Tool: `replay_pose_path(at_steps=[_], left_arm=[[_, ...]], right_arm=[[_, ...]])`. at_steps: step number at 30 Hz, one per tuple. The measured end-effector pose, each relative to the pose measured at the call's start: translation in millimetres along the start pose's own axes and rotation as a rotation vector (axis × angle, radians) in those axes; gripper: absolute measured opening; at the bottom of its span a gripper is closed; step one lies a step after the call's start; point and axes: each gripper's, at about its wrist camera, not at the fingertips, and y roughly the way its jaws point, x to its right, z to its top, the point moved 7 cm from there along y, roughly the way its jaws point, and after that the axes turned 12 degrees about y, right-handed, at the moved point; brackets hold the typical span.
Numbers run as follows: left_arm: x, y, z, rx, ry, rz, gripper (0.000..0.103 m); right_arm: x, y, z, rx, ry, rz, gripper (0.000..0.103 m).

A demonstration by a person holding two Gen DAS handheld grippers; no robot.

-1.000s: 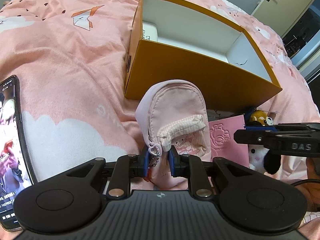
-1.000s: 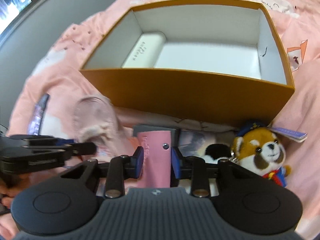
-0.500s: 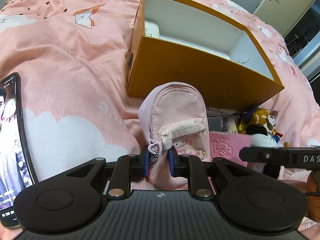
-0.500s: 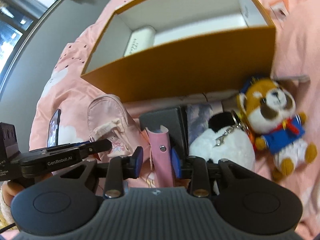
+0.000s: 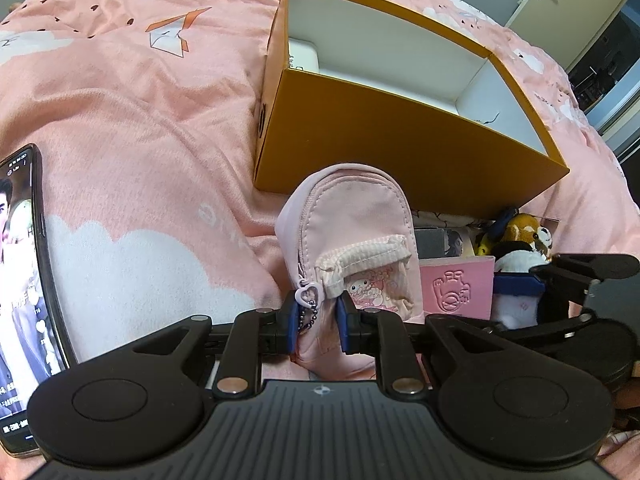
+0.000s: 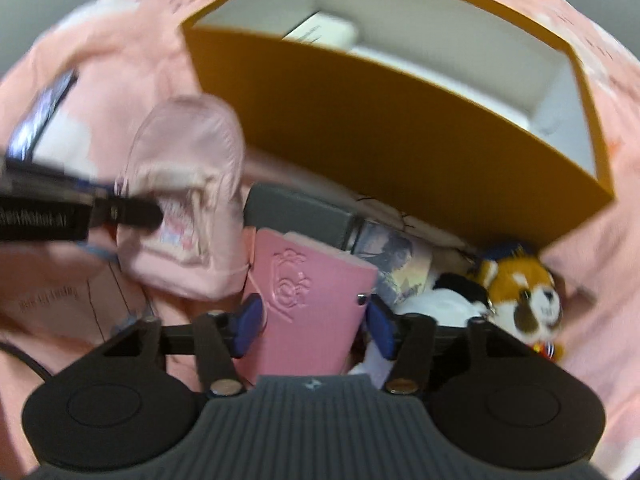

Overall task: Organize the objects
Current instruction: 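Carry the pink pouch and pink case toward the orange box with both tools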

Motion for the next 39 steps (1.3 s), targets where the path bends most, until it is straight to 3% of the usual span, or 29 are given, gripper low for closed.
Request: replay_pose_path(at_steps=[3,10,13,14,17,22,23,27,31,39], left_arm=[[-0.5,0.5,0.4,0.001,-0.004,-0.008,0.021],[0.0,1.6,-0.4,0.004,-0.001,-0.012,0.021],[-0.7,2.7,-1.2,0.0,0.001,-0.006,0.021],[-1.5,3.1,-1.3,-0.004,0.0,-0.001,0.021],[-3.8,3.6,-2.1,-0.009,-0.006,0.004,0.02],[-4.1,4.2,-2.9,-0.014,0.0,0.01,0.02],[-3.5,4.3,-2.9,-0.014,0.003,0.01,0.02],[-1.8,3.4,-3.3,-0.011,0.011,0.013,0.02],[-1.5,3.0,-3.4,-0.007,0.009,0.012,0.02],[7.9,-18.1,5.0,0.039,0.036,-0.018,0.018]], right_arm=[[-2.0,9.3,-0.1,-0.042,-0.057,-0.02,0.065],[4.1,14.2,1.5,-0.061,-0.04,-0.022,0.07],[6.0,9.8,3.2,-0.026,-0.002,0.017,0.057],[7.9,6.0,4.4,-0.007,0.016,0.024,0.046],[17.7,-9.9,6.8,0.023,0.126,0.095,0.03],[16.0,-37.8,-4.9,0.041,0.274,0.374,0.021],[15.9,-35.9,-8.2,0.03,0.284,0.391,0.021],[-1.2,-13.0,-16.8,-0.016,0.267,0.324,0.023],[-4.4,-4.1,-10.6,-0.004,0.225,0.272,0.02],[16.1,-44.7,-2.8,0.105,0.199,0.253,0.019]])
